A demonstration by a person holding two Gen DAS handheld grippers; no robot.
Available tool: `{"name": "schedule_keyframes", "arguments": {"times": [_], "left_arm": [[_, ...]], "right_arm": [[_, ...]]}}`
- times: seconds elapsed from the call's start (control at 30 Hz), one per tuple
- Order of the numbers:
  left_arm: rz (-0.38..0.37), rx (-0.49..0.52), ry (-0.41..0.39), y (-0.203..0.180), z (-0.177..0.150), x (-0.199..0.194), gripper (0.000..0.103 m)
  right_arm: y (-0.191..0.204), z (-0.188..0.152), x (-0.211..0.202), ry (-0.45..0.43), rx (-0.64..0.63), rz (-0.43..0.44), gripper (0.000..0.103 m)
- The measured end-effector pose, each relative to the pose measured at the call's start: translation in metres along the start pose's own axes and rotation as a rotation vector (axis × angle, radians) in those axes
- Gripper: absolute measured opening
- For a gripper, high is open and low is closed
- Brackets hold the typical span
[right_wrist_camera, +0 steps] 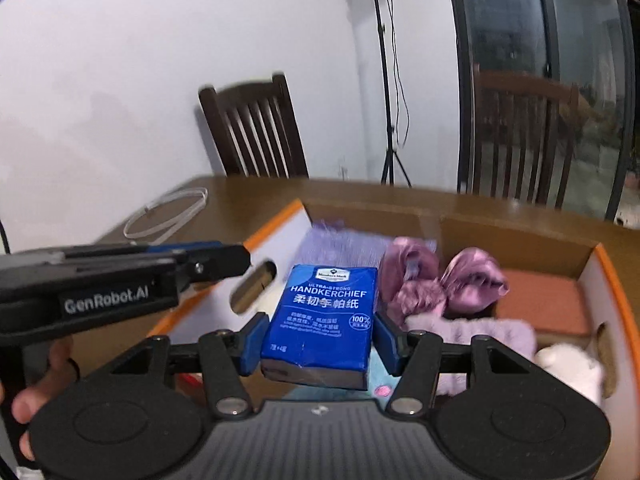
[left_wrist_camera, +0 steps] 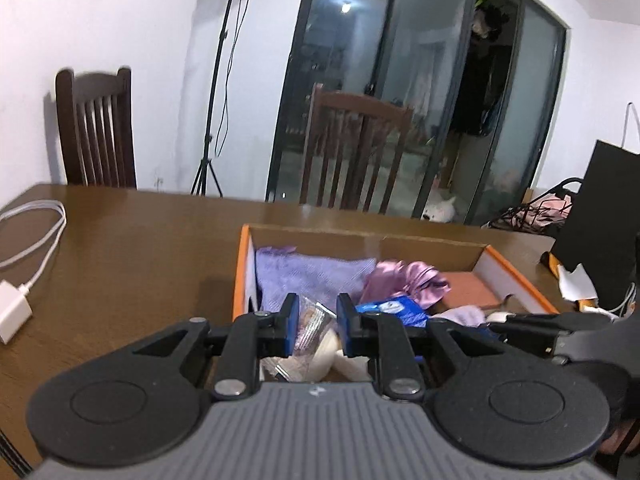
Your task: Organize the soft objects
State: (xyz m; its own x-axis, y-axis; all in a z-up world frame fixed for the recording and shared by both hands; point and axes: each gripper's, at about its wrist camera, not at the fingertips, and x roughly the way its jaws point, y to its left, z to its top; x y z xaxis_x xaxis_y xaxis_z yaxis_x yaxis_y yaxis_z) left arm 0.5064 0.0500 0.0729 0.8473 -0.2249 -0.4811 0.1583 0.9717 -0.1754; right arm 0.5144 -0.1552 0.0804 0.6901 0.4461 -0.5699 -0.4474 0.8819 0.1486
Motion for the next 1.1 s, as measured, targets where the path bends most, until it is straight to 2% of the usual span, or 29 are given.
{"name": "schedule_keyframes", "arguments": {"times": [0.17, 0.27, 0.33, 0.43, 0.57, 0.63, 0.73, 0.83, 0.93, 1.1], "left_arm": [[-0.01, -0.042, 0.037, 0.013, -0.006, 0.01, 0.024], [-0.015, -0.033, 0.028, 0.01, -0.008, 0.005, 0.033], [-0.017, -0.027, 0.014, 0.009, -0.006, 0.0, 0.046], [-0.013, -0.026, -0.007, 0.005, -0.002, -0.011, 0.048], [0.002, -0.029, -0.019, 0.001, 0.006, -0.029, 0.048], [0.016, -0.016, -0.032, -0.003, 0.009, -0.043, 0.055], [0.034, 0.02, -0.058, -0.008, 0.013, -0.068, 0.058], [0.054, 0.043, -0.08, -0.014, 0.015, -0.096, 0.067], [0.074, 0.058, -0.102, -0.021, 0.013, -0.121, 0.069], [0.079, 0.074, -0.13, -0.035, 0.003, -0.159, 0.072]], "right_arm": [[0.005, -0.01, 0.024, 0.041, 0.033, 0.043, 0.059], [0.009, -0.013, 0.021, 0.033, 0.03, 0.077, 0.064], [0.008, -0.01, 0.015, 0.021, 0.027, 0.066, 0.064], [-0.002, -0.003, -0.003, -0.013, 0.034, 0.031, 0.065], [-0.016, 0.006, -0.036, -0.051, 0.031, -0.04, 0.066], [-0.023, 0.008, -0.055, -0.072, 0.028, -0.069, 0.068], [-0.036, 0.007, -0.089, -0.103, 0.028, -0.122, 0.07], [-0.046, 0.004, -0.125, -0.129, 0.036, -0.173, 0.072], [-0.051, -0.004, -0.16, -0.158, 0.044, -0.219, 0.074], [-0.053, -0.02, -0.209, -0.204, 0.056, -0.247, 0.079]]}}
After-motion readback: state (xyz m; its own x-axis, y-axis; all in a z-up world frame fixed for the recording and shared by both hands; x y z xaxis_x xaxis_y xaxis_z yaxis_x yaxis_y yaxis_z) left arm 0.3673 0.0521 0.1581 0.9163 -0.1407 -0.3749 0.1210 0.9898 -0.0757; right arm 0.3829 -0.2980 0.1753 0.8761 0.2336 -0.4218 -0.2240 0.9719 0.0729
